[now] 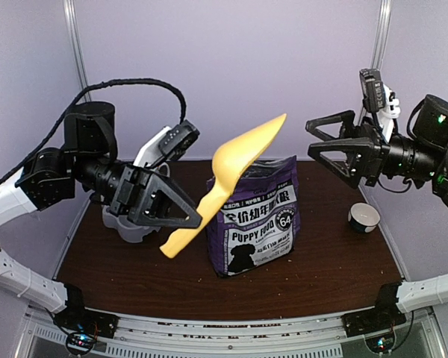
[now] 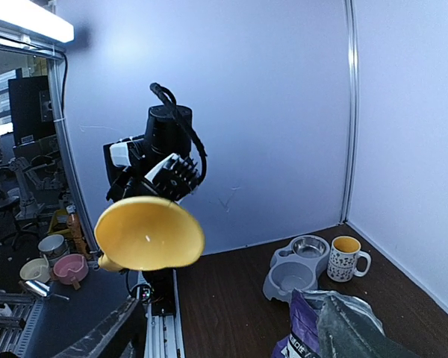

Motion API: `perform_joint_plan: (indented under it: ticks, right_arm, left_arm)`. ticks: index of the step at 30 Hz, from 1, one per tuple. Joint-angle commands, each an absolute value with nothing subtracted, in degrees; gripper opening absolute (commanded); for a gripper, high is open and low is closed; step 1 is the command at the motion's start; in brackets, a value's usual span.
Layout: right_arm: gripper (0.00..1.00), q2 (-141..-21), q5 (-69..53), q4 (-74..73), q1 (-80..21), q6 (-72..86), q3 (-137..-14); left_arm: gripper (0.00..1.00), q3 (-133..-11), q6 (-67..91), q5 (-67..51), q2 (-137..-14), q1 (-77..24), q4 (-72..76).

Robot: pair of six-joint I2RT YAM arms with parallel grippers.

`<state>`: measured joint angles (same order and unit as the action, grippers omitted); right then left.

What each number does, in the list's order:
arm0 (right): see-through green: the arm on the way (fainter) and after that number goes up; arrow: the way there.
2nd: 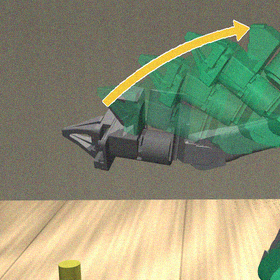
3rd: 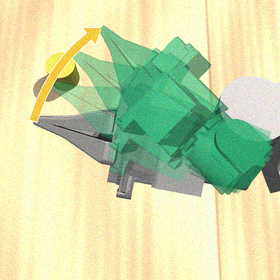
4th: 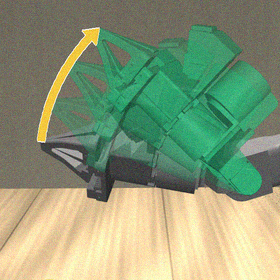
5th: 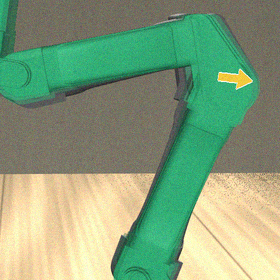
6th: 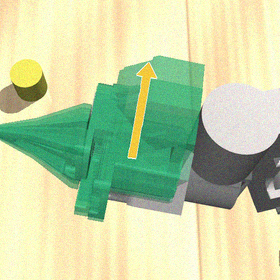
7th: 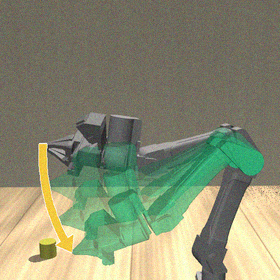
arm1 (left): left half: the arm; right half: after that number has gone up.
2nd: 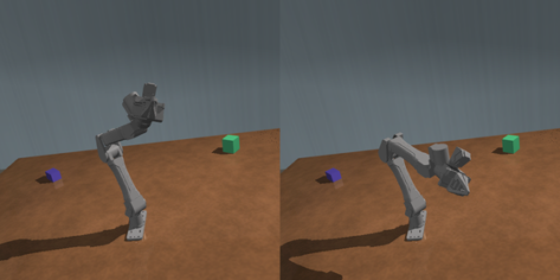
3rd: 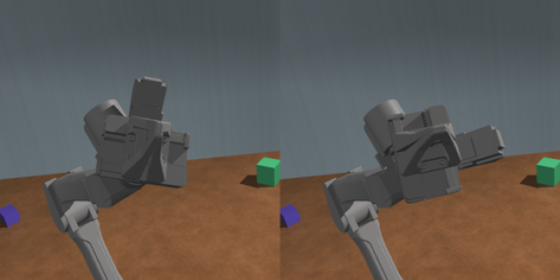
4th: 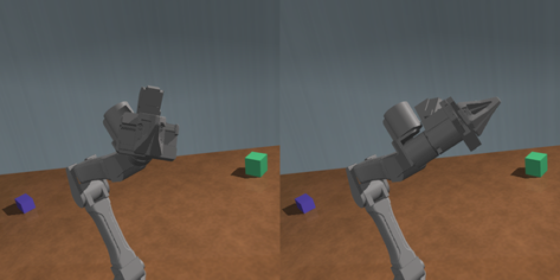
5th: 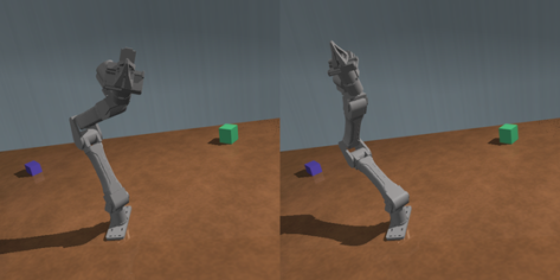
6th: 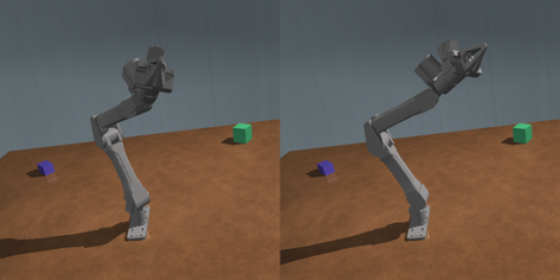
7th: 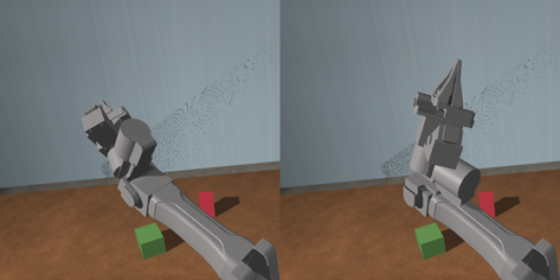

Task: Serve the pet food
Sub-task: Pass from the left arm to the right

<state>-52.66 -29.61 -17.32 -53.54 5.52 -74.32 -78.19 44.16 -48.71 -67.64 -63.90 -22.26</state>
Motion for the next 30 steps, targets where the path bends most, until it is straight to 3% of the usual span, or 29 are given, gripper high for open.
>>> perform_joint_plan:
  ticks: [1,9,18,30]
  right_arm:
    - [0.77,-54.8,-30.6,-18.1,-56.0,0.2,-77.5]
    - [0.71,-55.8,-30.8,-17.2,-58.9,-2.5,-78.0]
    - [0.57,-55.7,-32.2,-14.7,-59.5,-1.5,-77.9]
    - [0.61,-53.3,-35.2,-9.7,-59.7,1.1,-76.4]
  left_arm:
    - [0.16,-80.6,42.7,-52.4,-69.4,-66.2,-18.2]
    - [0.17,-80.3,45.1,-53.5,-71.0,-68.7,-13.6]
    - [0.16,-79.7,45.2,-53.6,-71.1,-69.3,-13.5]
    - [0.17,-79.1,45.5,-53.6,-71.1,-69.3,-13.4]
